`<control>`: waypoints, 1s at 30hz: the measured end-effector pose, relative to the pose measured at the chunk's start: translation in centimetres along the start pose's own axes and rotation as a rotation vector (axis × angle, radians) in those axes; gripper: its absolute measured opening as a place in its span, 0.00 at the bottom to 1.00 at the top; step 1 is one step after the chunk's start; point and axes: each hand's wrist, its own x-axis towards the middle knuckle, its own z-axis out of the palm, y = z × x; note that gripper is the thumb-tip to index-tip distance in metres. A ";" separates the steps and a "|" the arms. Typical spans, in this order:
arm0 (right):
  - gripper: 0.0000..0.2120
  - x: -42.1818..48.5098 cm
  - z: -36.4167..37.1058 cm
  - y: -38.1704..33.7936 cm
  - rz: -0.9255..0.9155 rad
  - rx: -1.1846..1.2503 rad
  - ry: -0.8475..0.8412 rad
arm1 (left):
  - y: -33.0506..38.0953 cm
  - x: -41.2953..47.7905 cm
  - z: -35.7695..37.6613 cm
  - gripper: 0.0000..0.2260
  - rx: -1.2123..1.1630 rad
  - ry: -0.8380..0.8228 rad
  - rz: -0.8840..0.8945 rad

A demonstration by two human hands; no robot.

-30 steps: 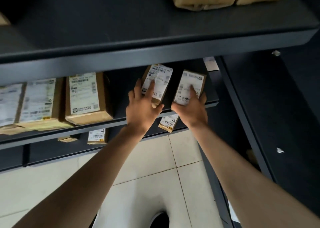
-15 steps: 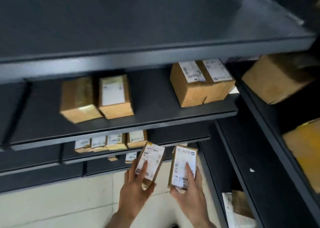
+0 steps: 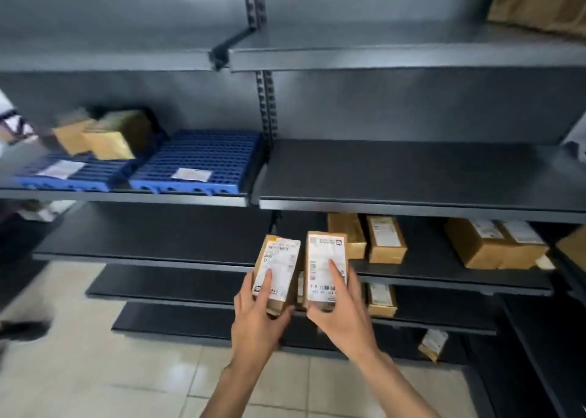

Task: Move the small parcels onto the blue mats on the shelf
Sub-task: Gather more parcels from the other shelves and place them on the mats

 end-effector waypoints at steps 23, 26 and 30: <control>0.45 25.9 12.3 -26.8 -0.115 -0.121 0.025 | -14.7 30.3 -21.9 0.38 -0.009 0.195 0.021; 0.44 30.7 13.6 -28.0 -0.102 -0.188 -0.007 | -15.5 35.6 -21.6 0.39 0.012 0.115 -0.015; 0.42 35.4 14.4 -28.3 -0.064 -0.218 -0.065 | -16.0 40.1 -21.0 0.42 0.045 0.001 -0.007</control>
